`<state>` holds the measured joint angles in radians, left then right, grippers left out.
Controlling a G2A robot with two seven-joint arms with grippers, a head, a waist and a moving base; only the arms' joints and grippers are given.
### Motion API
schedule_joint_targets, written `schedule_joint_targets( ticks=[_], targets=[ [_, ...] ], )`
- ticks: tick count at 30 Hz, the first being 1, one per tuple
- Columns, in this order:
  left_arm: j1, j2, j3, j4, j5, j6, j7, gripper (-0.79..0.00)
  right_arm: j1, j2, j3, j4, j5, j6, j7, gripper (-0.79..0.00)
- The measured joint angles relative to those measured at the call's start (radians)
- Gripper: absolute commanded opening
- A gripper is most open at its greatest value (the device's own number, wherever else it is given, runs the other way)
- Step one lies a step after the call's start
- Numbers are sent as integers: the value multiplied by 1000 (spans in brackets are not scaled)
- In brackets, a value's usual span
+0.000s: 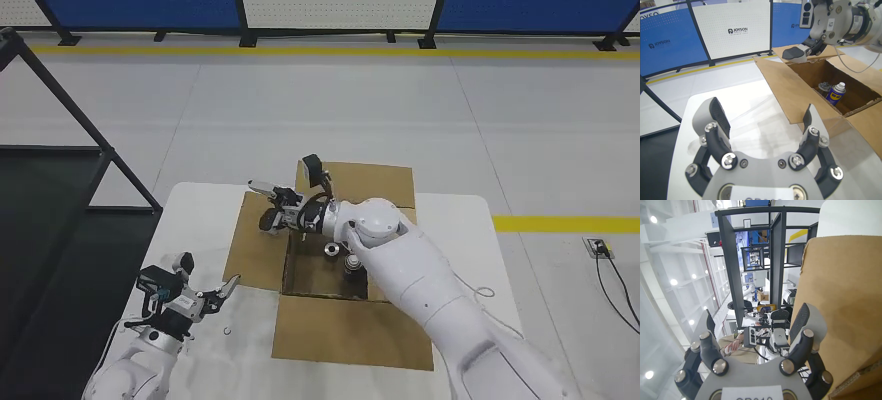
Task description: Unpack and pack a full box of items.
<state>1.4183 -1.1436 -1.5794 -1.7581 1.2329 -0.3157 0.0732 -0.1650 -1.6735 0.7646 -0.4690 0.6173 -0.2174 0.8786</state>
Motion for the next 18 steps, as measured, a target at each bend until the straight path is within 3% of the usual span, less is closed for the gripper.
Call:
schedule_joint_targets(
  ticks=[3, 6, 10, 18],
  targets=[
    [-1, 0, -2, 0, 1, 4, -1, 0, -23, 35, 46, -21, -10, -43, 71, 0],
    [-1, 0, -2, 0, 1, 4, -1, 0, -52, 68, 82, -53, -52, -53, 60, 0],
    [-1, 0, -2, 0, 1, 4, -1, 0, -104, 114, 123, -132, -146, -3, 2, 0],
    [-1, 0, -2, 0, 1, 4, -1, 0, -248, 200, 234, -388, -247, 127, 59, 0]
  ],
)
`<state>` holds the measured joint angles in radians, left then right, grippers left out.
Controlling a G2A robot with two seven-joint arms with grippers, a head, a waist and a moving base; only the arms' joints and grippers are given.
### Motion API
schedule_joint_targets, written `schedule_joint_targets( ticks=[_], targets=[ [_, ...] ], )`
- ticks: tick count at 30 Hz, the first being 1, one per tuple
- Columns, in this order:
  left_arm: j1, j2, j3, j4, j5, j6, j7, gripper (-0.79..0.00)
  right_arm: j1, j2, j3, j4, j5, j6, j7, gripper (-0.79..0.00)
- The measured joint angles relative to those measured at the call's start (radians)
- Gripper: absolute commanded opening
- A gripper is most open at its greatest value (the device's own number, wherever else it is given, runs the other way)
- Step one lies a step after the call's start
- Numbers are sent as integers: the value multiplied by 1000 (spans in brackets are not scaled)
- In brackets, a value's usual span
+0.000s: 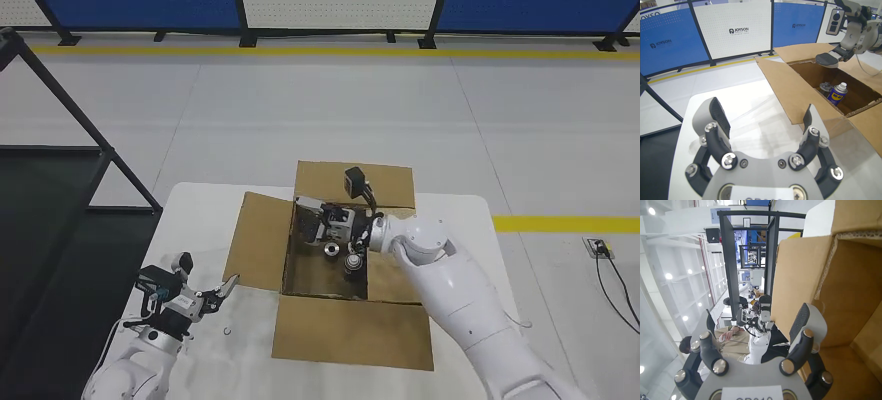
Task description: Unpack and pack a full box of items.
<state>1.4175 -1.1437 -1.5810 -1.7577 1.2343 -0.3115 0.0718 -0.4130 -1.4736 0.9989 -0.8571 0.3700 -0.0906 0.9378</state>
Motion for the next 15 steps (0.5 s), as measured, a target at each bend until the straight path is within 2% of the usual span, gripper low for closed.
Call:
schedule_joint_targets(
  ticks=[4, 7, 12, 15],
  targets=[
    [0, 0, 0, 0, 0, 0, 0, 0, -50, 16, 14, -115, -40, 81, -2, 0],
    [0, 0, 0, 0, 0, 0, 0, 0, -64, 22, 22, -150, -50, 104, 8, 0],
    [0, 0, 0, 0, 0, 0, 0, 0, -63, 22, 25, -158, -31, 114, 26, 0],
    [0, 0, 0, 0, 0, 0, 0, 0, -55, 11, 14, -145, 2, 111, -16, 0]
  ],
)
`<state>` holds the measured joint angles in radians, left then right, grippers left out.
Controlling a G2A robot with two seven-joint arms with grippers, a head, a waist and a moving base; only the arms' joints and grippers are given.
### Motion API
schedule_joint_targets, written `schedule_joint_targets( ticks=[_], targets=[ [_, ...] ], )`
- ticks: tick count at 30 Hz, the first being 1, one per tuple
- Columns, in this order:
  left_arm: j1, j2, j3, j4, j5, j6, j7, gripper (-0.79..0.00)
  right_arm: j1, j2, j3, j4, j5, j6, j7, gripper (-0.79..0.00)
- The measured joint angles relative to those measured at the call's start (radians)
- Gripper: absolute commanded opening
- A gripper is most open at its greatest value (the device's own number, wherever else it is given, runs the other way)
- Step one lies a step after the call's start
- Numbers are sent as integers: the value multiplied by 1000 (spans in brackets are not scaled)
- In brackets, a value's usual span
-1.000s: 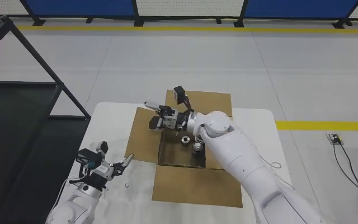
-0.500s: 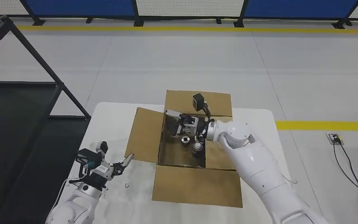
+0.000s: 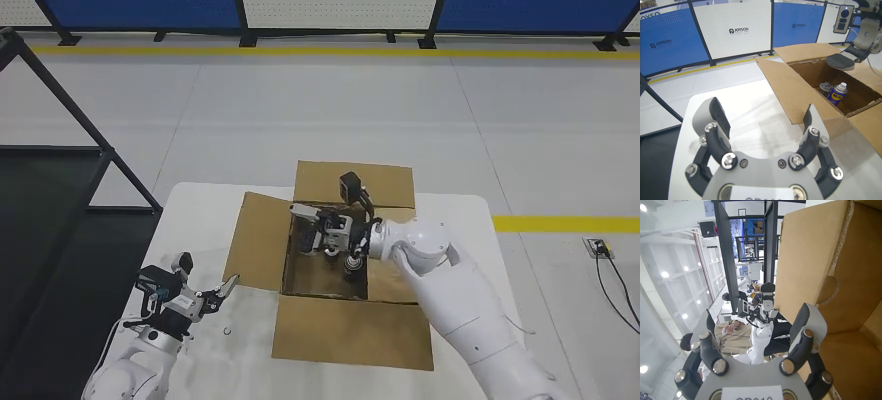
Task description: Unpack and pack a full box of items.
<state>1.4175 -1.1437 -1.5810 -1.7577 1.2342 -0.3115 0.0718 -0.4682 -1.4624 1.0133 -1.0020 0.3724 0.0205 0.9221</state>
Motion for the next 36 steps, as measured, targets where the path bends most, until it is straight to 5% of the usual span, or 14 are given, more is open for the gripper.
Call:
schedule_joint_targets(
  ticks=[19, 36],
  targets=[
    [0, 0, 0, 0, 0, 0, 0, 0, 217, -171, -257, 364, 71, 0, -153, 0],
    [0, 0, 0, 0, 0, 0, 0, 0, 274, -215, -269, 482, 26, -31, -122, 0]
  ],
)
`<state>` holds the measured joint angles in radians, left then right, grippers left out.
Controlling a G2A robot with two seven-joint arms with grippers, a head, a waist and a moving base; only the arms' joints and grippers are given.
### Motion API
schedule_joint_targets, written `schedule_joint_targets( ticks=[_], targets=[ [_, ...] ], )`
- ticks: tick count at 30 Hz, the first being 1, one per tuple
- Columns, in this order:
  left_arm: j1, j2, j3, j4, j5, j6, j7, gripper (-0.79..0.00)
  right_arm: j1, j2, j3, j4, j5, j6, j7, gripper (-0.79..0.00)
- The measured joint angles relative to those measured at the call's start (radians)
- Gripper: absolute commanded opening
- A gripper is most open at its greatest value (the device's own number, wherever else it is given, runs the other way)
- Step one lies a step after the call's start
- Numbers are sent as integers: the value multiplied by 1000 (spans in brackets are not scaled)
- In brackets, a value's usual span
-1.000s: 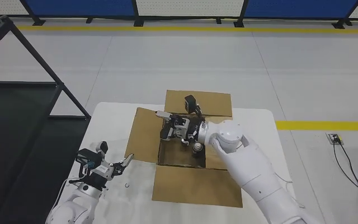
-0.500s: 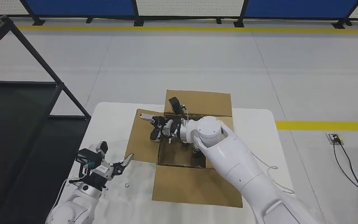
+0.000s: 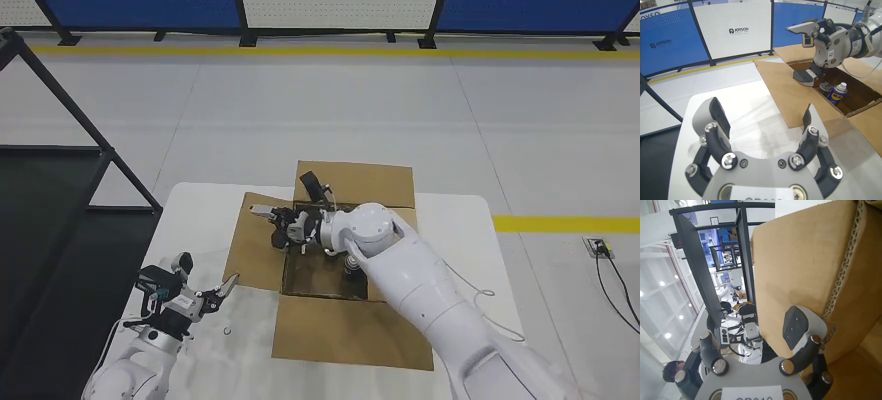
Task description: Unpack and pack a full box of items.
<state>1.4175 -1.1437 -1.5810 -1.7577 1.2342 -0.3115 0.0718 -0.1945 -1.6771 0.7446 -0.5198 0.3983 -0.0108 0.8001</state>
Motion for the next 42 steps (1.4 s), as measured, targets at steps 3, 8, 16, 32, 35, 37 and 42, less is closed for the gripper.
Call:
schedule_joint_targets(
  ticks=[3, 8, 16, 32, 35, 37, 42],
  targets=[
    [0, 0, 0, 0, 0, 0, 0, 0, 2, -2, 5, 9, -6, -12, 1, 0],
    [1, 0, -2, -8, 0, 3, 3, 0, 1, -1, 29, 17, 2, -41, 14, 0],
    [50, 3, -45, -180, 37, 30, 31, 0, -36, 50, 122, -25, 12, -173, 91, 0],
    [-82, 3, 102, -325, 24, -108, -209, 0, -459, 231, 513, -648, -102, -185, -72, 0],
    [-151, -2, 180, -299, 3, -136, -285, 0, -587, 251, 588, -832, -138, -149, -151, 0],
    [-201, -7, 235, -278, -22, -155, -335, 0, -665, 258, 626, -936, -150, -130, -206, 0],
    [-321, -22, 347, -201, -191, -184, -480, 0, -790, 263, 671, -1073, -156, -146, -349, 0]
  ],
)
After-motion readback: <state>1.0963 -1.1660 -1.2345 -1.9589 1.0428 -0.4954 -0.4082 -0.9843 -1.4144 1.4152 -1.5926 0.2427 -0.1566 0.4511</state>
